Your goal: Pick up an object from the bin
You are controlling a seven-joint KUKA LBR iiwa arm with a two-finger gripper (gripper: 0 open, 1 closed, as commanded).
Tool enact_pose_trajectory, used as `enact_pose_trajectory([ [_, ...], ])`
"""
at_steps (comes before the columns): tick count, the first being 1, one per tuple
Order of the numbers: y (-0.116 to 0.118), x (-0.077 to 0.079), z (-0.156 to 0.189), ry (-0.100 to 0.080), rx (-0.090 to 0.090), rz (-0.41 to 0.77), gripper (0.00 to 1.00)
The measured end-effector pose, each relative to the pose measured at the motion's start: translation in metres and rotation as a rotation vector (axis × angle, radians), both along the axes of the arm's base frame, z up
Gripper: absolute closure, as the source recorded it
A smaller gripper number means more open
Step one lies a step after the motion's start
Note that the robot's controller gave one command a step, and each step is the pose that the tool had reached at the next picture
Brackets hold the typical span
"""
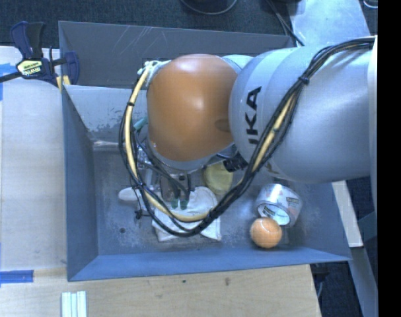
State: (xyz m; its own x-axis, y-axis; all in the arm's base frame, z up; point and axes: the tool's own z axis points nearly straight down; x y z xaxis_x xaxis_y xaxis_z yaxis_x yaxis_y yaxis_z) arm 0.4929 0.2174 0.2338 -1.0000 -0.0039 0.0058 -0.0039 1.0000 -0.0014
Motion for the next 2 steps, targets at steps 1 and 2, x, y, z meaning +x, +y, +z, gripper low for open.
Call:
enact_pose_trajectory([
  [1, -0.001, 0.002, 0.005, -0.008, 0.003, -0.004, 0.00],
  [2, -0.010, 0.008, -0.009, -0.012, 0.006, -0.044, 0.00],
])
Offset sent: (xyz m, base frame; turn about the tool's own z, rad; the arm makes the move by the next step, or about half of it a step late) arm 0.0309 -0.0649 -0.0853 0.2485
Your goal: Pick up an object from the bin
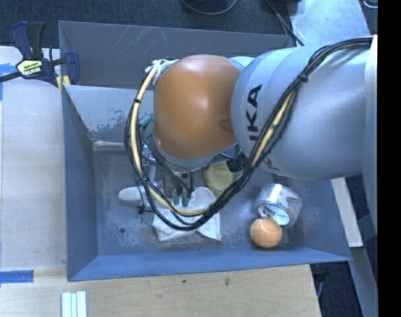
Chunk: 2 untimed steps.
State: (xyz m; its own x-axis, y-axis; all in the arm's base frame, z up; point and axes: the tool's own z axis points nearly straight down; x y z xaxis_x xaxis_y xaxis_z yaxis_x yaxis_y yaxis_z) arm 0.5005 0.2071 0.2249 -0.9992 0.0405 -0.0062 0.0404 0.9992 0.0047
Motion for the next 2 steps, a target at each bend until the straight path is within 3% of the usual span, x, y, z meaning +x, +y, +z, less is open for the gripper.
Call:
enact_pose_trajectory([
  [1, -0.021, 0.015, -0.054, 0.001, -0.002, -0.054, 0.00],
  [2, -0.026, 0.019, -0.085, 0.002, -0.003, 0.107, 0.00],
])
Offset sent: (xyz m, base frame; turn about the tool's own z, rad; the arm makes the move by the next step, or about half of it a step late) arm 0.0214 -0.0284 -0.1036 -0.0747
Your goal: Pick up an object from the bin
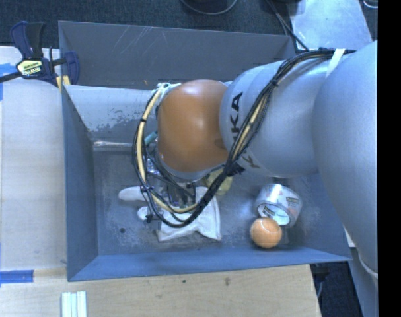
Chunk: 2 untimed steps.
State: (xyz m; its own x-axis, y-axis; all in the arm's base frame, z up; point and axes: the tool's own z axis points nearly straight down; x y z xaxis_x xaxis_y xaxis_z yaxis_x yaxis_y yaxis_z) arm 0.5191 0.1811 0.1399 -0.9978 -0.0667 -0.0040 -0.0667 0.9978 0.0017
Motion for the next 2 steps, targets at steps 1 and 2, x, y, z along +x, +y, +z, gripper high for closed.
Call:
enact_pose_trajectory([
  [1, -0.037, 0.017, -0.054, -0.007, 0.003, -0.137, 0.00],
  [2, -0.052, 0.024, -0.082, 0.003, 0.001, -0.115, 0.00],
])
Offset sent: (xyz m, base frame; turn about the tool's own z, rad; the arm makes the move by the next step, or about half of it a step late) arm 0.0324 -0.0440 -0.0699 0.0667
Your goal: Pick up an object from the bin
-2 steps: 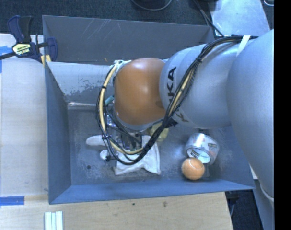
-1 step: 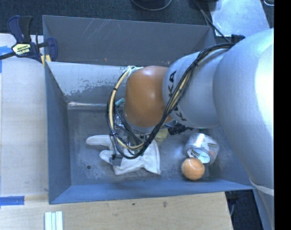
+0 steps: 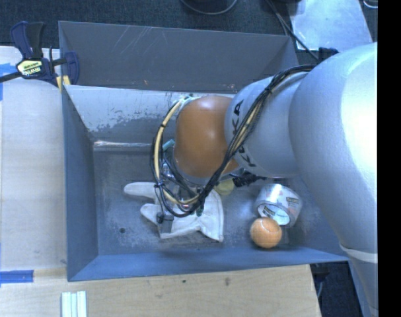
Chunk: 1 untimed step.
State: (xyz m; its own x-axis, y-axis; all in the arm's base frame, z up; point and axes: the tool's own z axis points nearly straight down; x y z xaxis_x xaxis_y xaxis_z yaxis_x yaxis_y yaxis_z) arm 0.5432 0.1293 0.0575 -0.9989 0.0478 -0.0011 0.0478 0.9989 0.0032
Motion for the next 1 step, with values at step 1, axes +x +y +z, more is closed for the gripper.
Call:
enact_pose_trajectory([
  [1, 0.0164, -0.0016, 0.0141, -0.014, 0.005, -0.297, 1.00],
])
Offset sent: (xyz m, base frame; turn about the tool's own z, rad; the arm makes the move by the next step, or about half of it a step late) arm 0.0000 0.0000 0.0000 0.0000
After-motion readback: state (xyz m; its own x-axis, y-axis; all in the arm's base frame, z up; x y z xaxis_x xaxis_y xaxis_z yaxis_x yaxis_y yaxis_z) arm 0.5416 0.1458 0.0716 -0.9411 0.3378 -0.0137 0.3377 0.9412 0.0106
